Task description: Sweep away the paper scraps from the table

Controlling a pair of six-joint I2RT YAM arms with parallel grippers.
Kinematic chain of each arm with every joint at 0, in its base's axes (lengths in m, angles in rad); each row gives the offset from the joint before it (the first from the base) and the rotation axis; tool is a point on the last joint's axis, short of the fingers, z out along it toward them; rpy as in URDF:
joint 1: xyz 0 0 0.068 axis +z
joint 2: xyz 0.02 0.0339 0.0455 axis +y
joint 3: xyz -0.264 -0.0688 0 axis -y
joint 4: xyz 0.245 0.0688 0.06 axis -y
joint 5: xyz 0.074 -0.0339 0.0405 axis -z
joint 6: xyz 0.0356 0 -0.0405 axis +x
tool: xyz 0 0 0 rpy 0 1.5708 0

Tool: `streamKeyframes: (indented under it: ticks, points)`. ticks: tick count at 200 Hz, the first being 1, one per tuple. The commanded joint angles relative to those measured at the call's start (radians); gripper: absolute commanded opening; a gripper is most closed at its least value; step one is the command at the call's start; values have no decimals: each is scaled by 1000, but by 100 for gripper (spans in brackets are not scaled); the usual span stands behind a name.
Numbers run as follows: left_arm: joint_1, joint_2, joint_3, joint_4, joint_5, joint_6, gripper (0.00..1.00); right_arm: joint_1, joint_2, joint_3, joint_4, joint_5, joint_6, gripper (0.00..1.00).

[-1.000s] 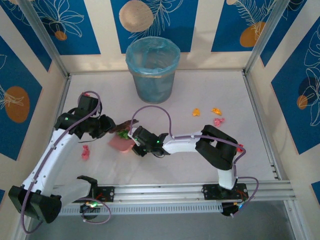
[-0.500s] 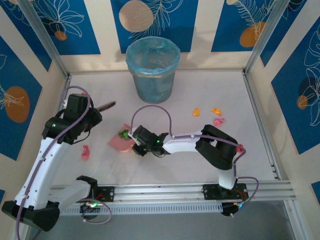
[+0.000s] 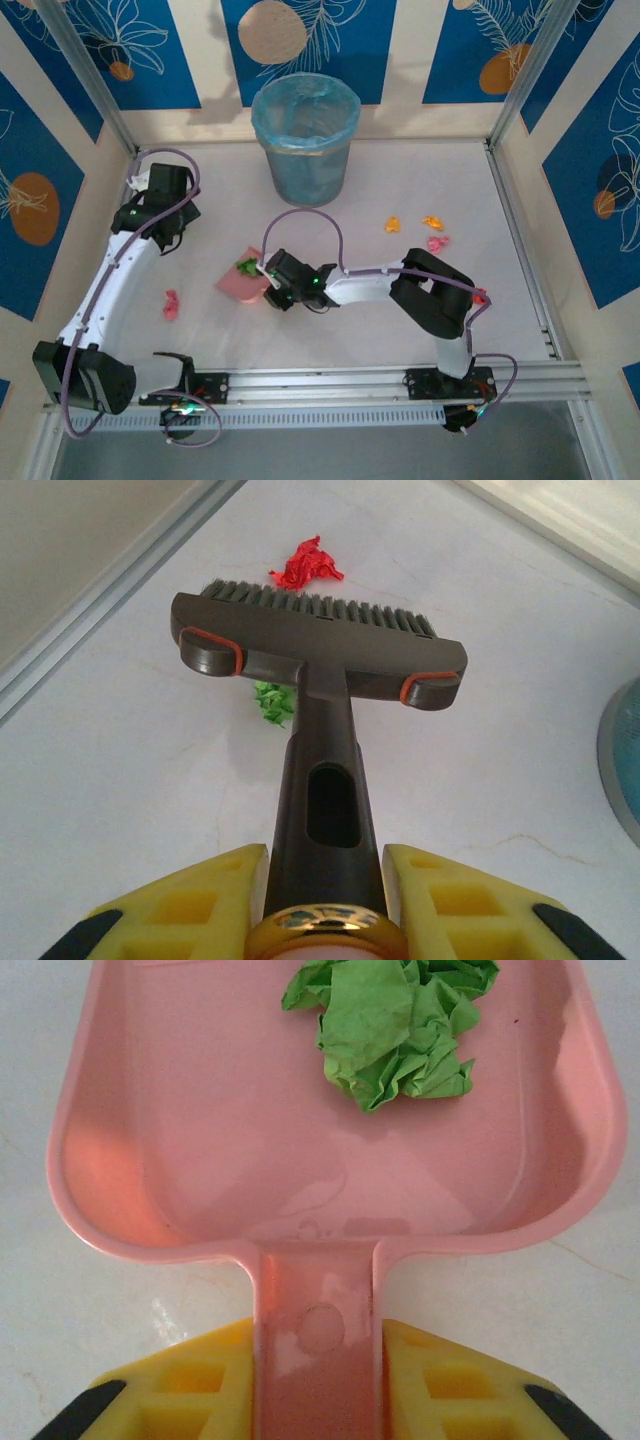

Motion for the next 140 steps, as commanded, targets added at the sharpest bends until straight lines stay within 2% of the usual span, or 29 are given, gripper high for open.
streamKeyframes:
  ticks: [1, 70, 140]
  points:
    - [18, 2, -4, 72, -27, 26, 0, -14, 27, -11, -96, -12, 27, 0]
    - [34, 69, -69, 108, 39, 12, 0, -6, 7, -28, -89, 4, 29, 0]
    - [37, 60, -150, 121, 111, -38, 0, 11, -17, -52, -87, 36, 33, 0]
